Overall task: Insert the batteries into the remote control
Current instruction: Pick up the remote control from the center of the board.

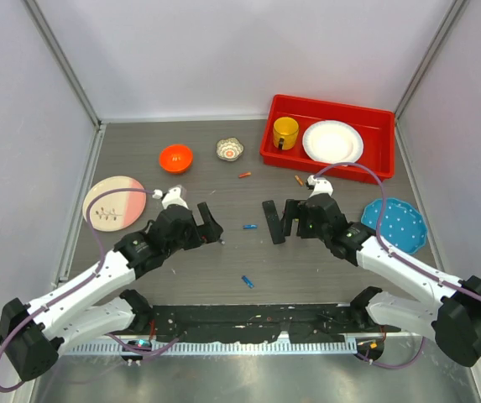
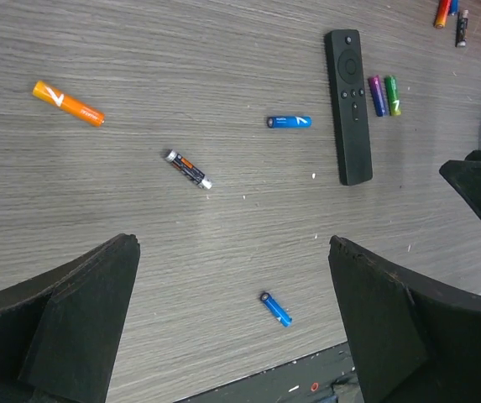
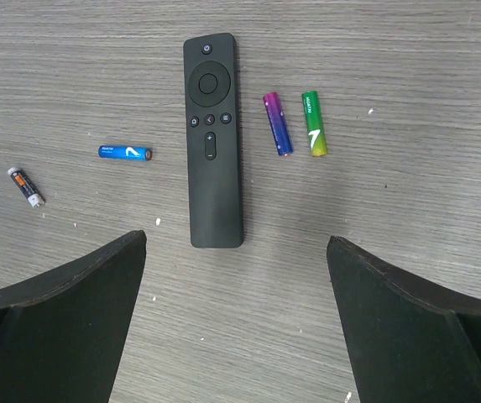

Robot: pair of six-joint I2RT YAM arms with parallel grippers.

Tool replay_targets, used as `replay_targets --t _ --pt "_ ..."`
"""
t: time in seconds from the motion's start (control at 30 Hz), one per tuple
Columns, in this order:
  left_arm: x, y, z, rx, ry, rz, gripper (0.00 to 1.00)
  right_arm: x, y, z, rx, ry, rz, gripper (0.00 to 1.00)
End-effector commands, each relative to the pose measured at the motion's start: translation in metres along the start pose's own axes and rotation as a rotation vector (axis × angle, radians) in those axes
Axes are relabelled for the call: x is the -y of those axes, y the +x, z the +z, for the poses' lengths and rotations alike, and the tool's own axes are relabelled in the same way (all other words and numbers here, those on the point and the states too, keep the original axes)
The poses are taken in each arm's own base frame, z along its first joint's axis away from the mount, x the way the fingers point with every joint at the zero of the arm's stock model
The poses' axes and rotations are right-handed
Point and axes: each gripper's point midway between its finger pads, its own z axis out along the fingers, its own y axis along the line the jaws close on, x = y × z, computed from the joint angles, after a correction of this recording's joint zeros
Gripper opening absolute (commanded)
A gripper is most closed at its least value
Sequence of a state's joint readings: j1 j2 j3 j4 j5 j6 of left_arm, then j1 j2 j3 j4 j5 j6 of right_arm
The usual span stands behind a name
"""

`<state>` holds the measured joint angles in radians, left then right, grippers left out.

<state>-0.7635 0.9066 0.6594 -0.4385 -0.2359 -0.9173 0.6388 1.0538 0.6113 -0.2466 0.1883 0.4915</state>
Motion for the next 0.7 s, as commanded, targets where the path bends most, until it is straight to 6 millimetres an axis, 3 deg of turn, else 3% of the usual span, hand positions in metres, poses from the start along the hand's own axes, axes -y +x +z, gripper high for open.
replay_targets --t 0.0,0.23,0.4,0.5,0.67 --pt "0.010 -0.007 -0.003 0.040 0.068 -0.014 1.00 -0.009 -0.012 -0.001 0.035 -0.034 -0.011 0.93" --pt "-0.004 -0.005 -0.001 0.033 -0.002 0.001 1.00 -0.016 -0.003 0.004 0.009 0.046 -0.136 0.91" --pt "-0.013 -0.004 -0.001 0.023 -0.061 0.005 1.00 -0.013 0.014 0.019 -0.055 0.103 -0.183 0.91" --pt "-0.010 -0.002 -0.002 0.024 -0.031 0.000 1.00 -0.015 0.025 0.030 -0.097 0.098 -0.199 0.90" --pt "0.005 0.006 -0.004 -0.006 0.074 0.020 1.00 -0.017 0.027 0.045 -0.112 0.116 -0.214 0.86"
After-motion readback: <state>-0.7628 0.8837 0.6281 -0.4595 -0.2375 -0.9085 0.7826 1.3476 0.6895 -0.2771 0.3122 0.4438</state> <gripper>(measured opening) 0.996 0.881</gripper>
